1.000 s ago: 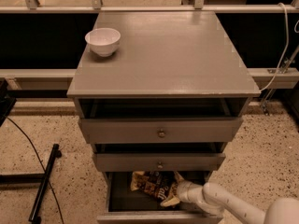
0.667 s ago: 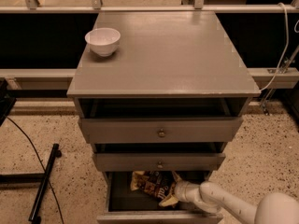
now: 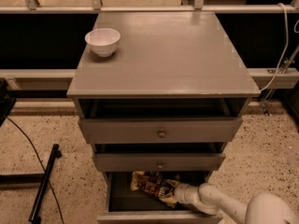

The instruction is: Pick brown chip bag from bottom drawer and place on counter

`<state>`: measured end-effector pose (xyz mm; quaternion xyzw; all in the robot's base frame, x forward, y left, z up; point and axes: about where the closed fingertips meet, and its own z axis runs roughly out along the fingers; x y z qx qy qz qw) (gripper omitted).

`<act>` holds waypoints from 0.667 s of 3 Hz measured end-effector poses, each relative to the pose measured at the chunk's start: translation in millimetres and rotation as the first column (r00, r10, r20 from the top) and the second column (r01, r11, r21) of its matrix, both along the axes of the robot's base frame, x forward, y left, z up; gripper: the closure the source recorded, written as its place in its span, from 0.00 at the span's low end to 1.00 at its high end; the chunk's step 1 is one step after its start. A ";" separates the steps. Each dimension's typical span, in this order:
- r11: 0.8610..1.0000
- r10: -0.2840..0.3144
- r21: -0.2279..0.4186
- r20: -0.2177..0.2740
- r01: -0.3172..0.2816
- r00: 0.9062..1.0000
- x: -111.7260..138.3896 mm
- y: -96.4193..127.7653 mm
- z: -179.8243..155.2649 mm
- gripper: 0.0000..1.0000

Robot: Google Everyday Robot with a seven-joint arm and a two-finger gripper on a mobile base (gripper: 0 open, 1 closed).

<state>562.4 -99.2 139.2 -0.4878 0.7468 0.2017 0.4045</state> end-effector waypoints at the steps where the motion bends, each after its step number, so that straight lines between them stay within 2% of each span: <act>1: 0.999 0.021 0.047 0.017 -0.022 1.000 -5.8 3.4 3.2 0.69; 2: 0.992 0.032 0.124 0.028 -0.035 0.999 -9.3 3.9 8.0 0.90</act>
Offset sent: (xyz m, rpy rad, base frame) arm -0.0150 -0.0006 0.0217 0.2567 -0.0395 0.0659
